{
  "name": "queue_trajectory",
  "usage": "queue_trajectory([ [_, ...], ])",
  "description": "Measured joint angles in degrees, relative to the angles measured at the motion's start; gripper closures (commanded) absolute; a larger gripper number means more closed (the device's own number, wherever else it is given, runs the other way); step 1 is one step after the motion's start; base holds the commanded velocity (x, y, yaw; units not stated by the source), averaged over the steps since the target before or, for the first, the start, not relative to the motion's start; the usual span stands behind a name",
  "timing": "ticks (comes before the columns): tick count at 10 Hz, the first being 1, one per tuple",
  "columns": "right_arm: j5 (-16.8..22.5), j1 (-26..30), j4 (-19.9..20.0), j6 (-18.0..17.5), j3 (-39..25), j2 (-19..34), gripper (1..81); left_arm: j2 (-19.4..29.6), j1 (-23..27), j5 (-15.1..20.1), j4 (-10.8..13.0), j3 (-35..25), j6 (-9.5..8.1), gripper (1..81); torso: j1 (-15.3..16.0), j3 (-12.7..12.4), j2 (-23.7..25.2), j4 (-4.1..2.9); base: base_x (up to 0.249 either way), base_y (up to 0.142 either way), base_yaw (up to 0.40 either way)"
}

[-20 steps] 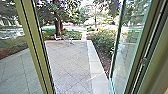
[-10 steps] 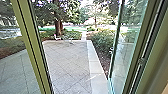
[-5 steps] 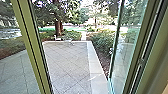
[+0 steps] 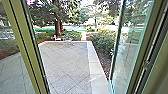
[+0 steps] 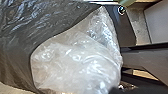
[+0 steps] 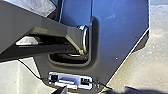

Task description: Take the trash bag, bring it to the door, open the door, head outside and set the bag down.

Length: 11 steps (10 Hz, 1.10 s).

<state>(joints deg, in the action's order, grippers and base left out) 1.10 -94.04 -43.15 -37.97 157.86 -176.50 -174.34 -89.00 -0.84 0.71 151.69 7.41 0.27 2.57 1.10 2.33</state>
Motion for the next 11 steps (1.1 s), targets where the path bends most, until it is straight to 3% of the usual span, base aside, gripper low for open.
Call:
queue_trajectory([
  [11,0.2,0.4,0.0,0.0,0.0,-0.4,1.0,-0.1,0.1,0.1,0.0,0.0,0.02,81.1,0.0,0.0,0.0,0.00,0.135,0.000,0.000],
])
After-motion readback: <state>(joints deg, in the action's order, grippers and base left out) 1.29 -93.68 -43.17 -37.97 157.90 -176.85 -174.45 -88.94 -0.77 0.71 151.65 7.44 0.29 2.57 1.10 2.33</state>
